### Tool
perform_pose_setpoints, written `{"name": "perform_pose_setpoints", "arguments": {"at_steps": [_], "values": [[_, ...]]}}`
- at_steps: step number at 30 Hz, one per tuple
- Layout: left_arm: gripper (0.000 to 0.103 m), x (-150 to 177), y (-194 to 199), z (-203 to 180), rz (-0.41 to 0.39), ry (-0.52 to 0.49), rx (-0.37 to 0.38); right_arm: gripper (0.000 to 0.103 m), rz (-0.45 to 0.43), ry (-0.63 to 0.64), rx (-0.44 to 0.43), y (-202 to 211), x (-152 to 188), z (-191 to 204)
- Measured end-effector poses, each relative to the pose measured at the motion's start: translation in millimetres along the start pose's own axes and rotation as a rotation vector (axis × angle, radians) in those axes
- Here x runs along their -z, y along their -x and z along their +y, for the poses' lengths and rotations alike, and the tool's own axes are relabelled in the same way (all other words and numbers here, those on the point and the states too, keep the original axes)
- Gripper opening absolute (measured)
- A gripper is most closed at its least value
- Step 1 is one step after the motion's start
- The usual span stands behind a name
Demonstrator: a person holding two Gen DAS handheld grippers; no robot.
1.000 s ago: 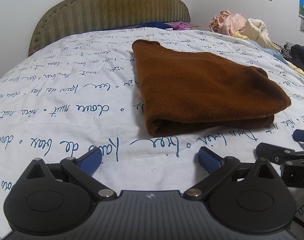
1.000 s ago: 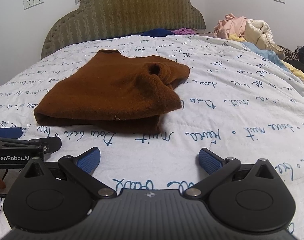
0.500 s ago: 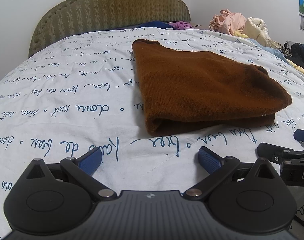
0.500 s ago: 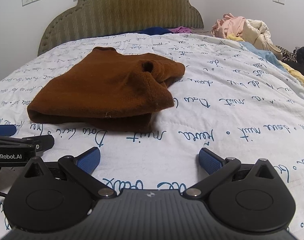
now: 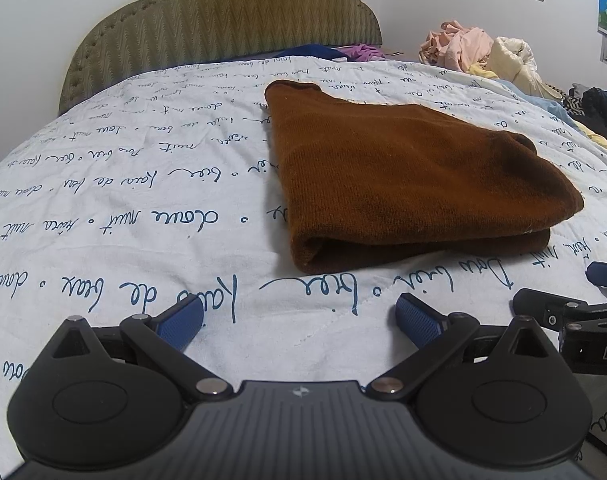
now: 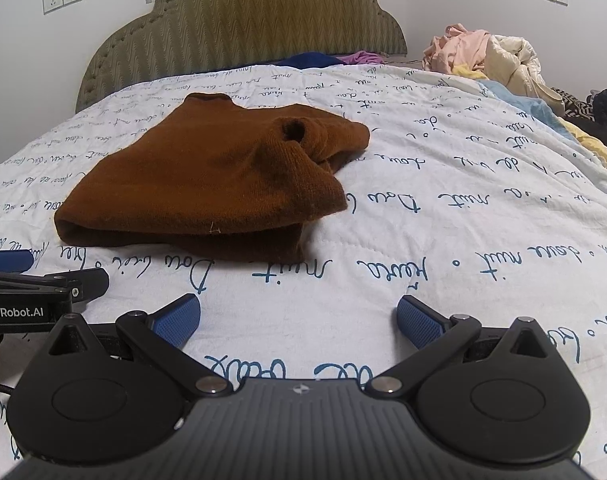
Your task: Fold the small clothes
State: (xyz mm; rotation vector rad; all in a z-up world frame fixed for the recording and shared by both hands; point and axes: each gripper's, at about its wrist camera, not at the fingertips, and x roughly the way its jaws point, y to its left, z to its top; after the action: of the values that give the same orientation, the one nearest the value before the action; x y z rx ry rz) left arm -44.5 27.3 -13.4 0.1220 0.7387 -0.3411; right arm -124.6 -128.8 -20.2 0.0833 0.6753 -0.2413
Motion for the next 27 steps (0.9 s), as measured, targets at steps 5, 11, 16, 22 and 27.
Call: {"name": "perform_pose_setpoints", "arguments": {"at_steps": [5,11,16,22,27], "values": [[0.103,-0.6,0.7,0.7,0.0,0.006,0.004,0.103,0.0,0.0,0.0,0.0,-0.1,-0.1],[0.103,-0.7,0.5,0.3,0.002,-0.001,-0.001,0.103,0.0,0.0,0.0,0.0,-0.1,-0.3],[0.103,0.6,0.2,-1.7,0.002,-0.009,-0.006,0.103,0.0,0.0,0.0,-0.1,-0.1,-0.5],[0.103,0.7,-0.2,-1.5,0.001,-0.008,-0.004,0.103,0.0,0.0,0.0,-0.2,-0.2,-0.5],[0.103,0.8,0.0,-0.9,0.001,-0.007,-0.003,0.103,-0.001,-0.004,-0.002,-0.5,0.0,-0.9]]}}
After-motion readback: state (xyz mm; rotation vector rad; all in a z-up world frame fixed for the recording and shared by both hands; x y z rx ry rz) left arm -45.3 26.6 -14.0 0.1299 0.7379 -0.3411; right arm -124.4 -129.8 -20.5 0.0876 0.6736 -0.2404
